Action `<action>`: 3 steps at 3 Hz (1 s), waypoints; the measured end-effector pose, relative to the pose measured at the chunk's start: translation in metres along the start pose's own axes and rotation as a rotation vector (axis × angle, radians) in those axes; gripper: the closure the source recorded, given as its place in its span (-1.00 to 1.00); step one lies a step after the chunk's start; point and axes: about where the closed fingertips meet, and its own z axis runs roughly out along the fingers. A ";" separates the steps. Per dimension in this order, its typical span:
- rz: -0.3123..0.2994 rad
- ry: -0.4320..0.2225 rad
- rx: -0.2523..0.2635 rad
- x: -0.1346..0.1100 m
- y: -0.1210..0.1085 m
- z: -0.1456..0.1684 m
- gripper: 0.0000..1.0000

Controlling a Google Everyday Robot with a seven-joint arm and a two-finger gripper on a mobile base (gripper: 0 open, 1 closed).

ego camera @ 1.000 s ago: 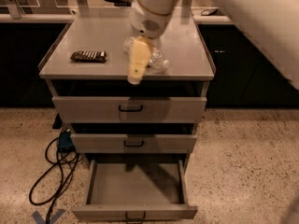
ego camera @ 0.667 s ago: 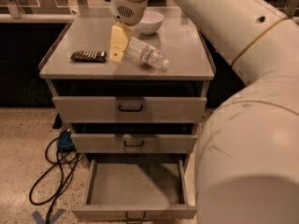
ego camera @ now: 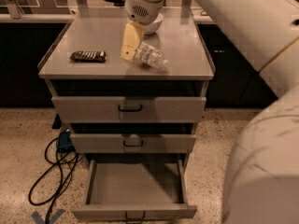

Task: Place water bottle into bottom drawer

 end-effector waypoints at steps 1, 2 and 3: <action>0.125 -0.019 0.113 0.064 -0.034 -0.032 -1.00; 0.125 -0.019 0.112 0.064 -0.034 -0.032 -1.00; 0.134 -0.024 0.096 0.067 -0.036 -0.026 -1.00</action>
Offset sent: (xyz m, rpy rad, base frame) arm 0.0119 -0.0619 0.0151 0.0379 -0.0639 -0.1221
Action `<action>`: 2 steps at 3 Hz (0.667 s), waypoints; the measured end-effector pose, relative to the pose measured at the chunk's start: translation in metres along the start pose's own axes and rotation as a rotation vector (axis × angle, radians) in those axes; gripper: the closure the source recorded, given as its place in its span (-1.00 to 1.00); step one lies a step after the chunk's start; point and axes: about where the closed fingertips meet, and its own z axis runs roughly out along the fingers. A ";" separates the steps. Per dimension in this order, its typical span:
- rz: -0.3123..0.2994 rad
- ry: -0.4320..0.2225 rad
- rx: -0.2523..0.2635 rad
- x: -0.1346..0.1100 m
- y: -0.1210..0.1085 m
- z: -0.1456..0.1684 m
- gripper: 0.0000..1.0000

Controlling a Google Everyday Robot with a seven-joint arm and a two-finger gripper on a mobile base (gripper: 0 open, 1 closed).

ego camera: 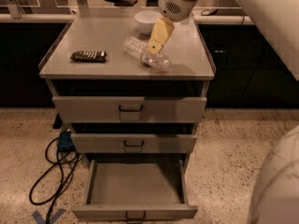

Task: Place water bottle into bottom drawer

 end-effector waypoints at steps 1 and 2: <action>0.033 -0.035 -0.030 0.014 -0.024 0.021 -1.00; 0.067 -0.119 -0.081 0.016 -0.064 0.068 -1.00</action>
Offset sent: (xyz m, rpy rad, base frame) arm 0.1384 -0.0364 -0.0524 0.2477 0.0763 0.0343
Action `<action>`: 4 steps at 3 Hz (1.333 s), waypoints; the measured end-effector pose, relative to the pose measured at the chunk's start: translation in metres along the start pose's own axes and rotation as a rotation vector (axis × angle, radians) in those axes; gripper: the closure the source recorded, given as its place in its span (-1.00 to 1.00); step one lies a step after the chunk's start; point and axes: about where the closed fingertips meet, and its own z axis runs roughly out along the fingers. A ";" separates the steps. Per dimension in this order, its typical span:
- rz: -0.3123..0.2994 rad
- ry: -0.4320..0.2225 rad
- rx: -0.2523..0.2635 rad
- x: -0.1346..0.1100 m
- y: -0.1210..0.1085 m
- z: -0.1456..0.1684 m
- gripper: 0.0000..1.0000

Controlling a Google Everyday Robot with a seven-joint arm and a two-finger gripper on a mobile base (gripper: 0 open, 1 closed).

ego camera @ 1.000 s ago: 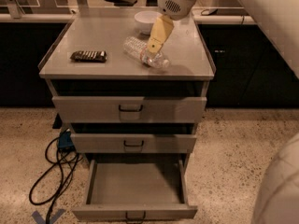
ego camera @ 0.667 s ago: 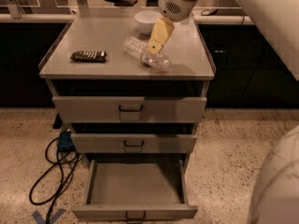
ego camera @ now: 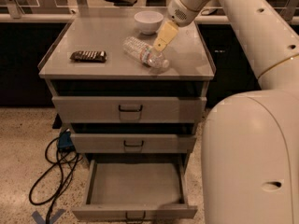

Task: Place water bottle into bottom drawer

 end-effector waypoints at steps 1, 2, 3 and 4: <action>0.000 0.000 0.000 0.000 0.000 0.000 -1.00; 0.006 0.002 -0.018 0.002 -0.003 0.010 -1.00; 0.014 0.007 -0.074 0.005 -0.007 0.044 -1.00; 0.028 0.023 -0.139 0.011 -0.004 0.083 -1.00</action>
Offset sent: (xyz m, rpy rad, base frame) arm 0.0183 -0.0067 -0.0080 0.0114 0.0377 0.0048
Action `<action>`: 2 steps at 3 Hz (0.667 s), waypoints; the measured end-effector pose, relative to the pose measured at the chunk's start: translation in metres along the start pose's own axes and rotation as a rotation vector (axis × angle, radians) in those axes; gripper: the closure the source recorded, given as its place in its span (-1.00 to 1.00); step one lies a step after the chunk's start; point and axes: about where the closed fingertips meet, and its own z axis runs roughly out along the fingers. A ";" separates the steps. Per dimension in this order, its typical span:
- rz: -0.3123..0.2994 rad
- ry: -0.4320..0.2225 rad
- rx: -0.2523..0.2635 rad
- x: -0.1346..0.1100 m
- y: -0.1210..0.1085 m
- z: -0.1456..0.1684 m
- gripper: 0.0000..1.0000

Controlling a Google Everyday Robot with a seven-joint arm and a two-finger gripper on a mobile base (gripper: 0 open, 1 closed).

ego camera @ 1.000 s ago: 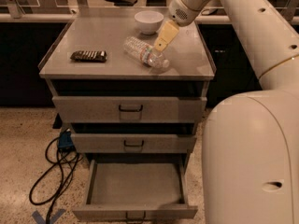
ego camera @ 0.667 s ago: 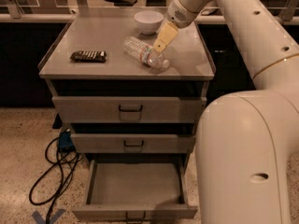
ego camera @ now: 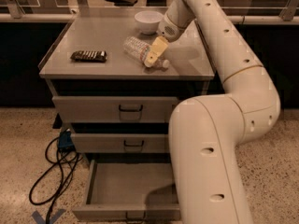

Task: Place water bottle into bottom drawer

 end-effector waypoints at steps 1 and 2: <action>0.007 0.019 -0.043 0.004 0.001 0.027 -1.00; 0.007 0.010 -0.035 0.001 -0.002 0.032 -1.00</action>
Offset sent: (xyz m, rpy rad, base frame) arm 0.0039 0.0085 -0.0230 -0.0040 0.0416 0.0126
